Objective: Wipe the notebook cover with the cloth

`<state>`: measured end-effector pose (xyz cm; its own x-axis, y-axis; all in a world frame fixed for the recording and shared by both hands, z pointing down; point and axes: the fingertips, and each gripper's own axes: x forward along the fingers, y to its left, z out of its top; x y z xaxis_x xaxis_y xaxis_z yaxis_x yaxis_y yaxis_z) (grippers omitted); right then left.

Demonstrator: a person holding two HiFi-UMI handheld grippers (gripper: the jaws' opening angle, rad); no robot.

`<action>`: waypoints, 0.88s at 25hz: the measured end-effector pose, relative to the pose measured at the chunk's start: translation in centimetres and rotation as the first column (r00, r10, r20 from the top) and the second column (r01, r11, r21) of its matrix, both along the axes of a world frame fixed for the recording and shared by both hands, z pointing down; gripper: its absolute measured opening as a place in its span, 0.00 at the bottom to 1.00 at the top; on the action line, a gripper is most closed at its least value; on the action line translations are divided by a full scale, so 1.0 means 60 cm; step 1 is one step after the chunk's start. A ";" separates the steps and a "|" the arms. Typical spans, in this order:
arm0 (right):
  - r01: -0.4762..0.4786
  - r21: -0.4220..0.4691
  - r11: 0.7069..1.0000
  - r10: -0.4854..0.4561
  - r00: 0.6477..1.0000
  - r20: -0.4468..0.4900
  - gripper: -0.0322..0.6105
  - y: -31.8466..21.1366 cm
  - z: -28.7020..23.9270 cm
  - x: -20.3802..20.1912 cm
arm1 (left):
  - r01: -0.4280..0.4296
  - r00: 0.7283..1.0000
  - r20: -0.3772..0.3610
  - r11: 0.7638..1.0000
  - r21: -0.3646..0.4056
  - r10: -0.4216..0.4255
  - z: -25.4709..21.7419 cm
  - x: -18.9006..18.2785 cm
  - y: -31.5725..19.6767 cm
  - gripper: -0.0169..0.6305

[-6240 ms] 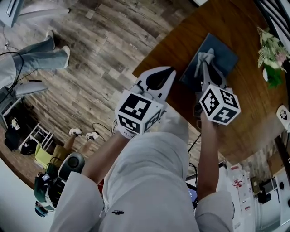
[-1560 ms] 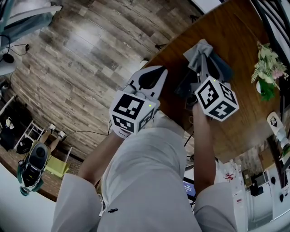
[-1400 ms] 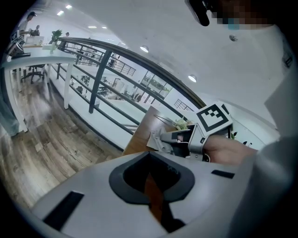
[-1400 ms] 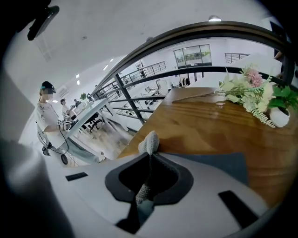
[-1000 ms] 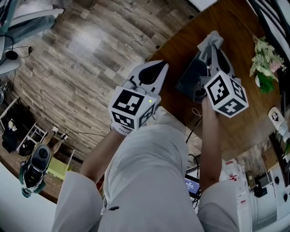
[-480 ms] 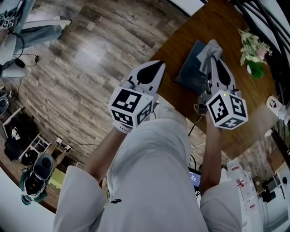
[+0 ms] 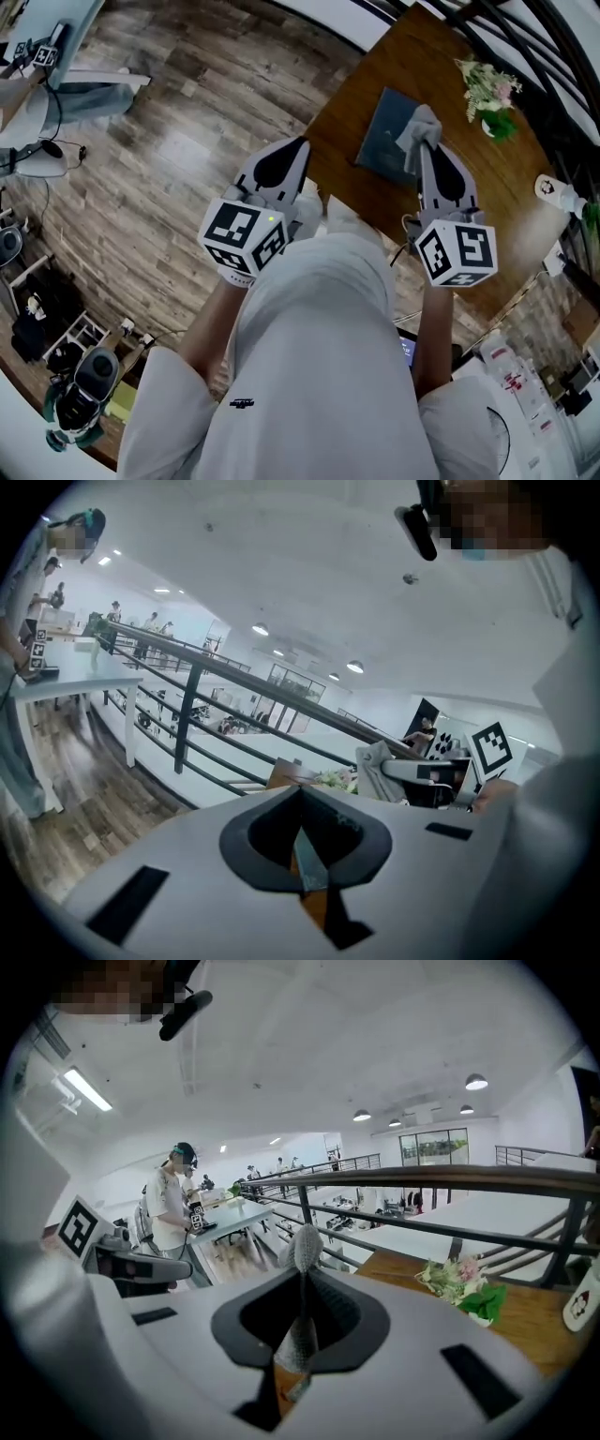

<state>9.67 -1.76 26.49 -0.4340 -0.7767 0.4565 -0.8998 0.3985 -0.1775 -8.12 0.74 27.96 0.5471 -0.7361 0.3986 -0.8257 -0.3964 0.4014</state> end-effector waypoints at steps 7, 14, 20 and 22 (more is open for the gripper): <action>0.030 0.061 0.998 -0.029 0.999 -0.022 0.10 0.065 -0.063 0.007 | 0.026 1.000 -0.014 0.998 0.066 -0.025 -0.076 -0.032 0.023 0.06; 0.041 0.159 0.986 -0.035 0.998 -0.044 0.10 0.108 -0.125 0.015 | 0.007 1.000 -0.006 0.986 0.164 -0.006 -0.149 -0.047 0.046 0.06; 0.007 0.236 0.972 0.000 1.000 -0.028 0.10 0.136 -0.174 0.038 | 0.008 1.000 -0.003 0.980 0.201 -0.008 -0.178 -0.065 0.058 0.06; 0.006 0.264 0.964 0.001 1.000 -0.026 0.10 0.141 -0.184 0.039 | 0.003 1.000 0.009 0.977 0.215 -0.005 -0.185 -0.069 0.061 0.06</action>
